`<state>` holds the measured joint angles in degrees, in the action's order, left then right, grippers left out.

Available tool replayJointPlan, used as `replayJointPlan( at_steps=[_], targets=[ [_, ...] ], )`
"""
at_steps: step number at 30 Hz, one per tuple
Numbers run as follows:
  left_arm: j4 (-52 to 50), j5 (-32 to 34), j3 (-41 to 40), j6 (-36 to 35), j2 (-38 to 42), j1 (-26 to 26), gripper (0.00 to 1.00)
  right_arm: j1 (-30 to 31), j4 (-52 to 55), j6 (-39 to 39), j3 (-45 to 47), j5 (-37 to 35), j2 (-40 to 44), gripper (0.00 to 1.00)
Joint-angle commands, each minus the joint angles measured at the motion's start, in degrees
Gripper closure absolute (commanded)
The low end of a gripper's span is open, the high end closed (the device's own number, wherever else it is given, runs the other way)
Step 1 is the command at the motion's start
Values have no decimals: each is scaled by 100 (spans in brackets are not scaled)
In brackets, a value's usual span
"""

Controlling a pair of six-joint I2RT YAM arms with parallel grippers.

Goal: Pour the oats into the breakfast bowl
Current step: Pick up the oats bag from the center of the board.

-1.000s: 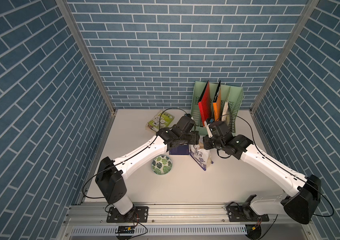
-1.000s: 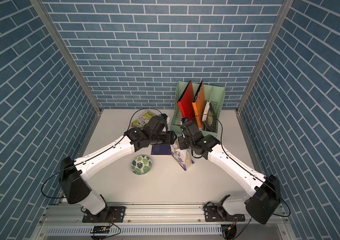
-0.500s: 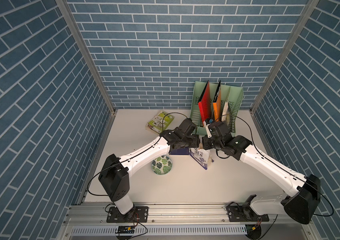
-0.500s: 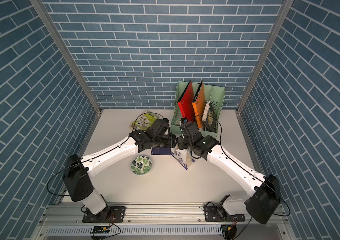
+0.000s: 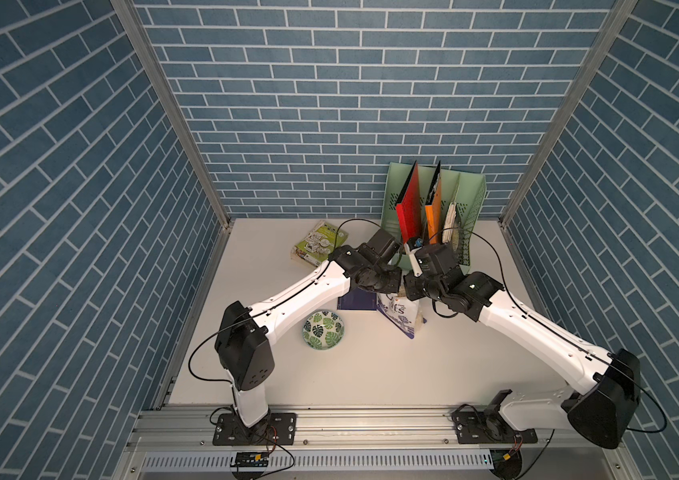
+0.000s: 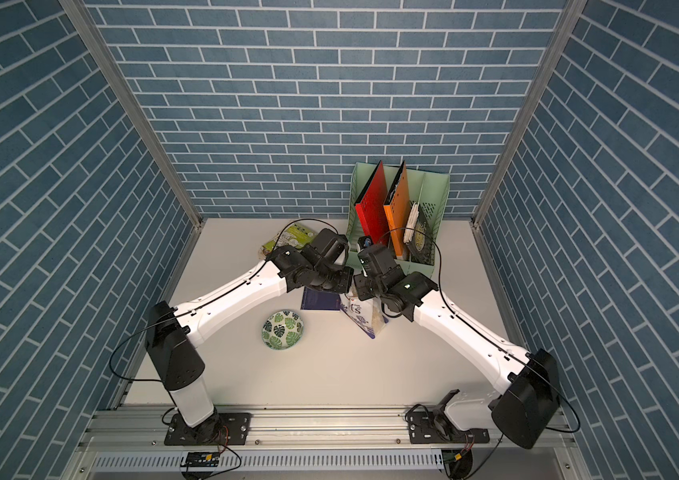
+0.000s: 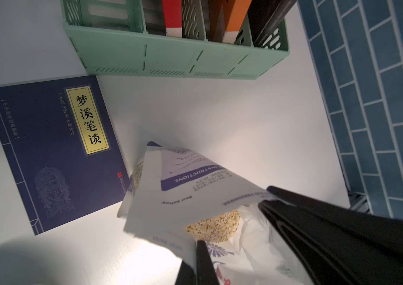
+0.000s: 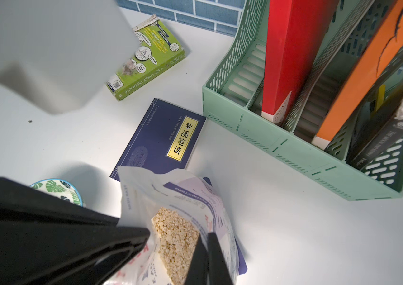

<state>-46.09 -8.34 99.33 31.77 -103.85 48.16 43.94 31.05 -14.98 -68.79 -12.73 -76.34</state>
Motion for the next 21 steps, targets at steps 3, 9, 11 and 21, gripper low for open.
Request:
replayJointPlan(
  at_steps=[3,9,11,21],
  targets=[
    [-1008,-290,310,-437,-191,-6,100,43,-523,313,-9,-198,172,100],
    [-1306,-132,741,-463,-141,-44,100,31,-441,510,9,-790,208,100],
    [-1281,-366,847,-456,-118,-118,100,28,-454,680,38,-1147,214,100],
    [-1601,-1009,1037,-708,-234,-205,100,-132,-1199,2028,323,-2254,529,100]
  ],
)
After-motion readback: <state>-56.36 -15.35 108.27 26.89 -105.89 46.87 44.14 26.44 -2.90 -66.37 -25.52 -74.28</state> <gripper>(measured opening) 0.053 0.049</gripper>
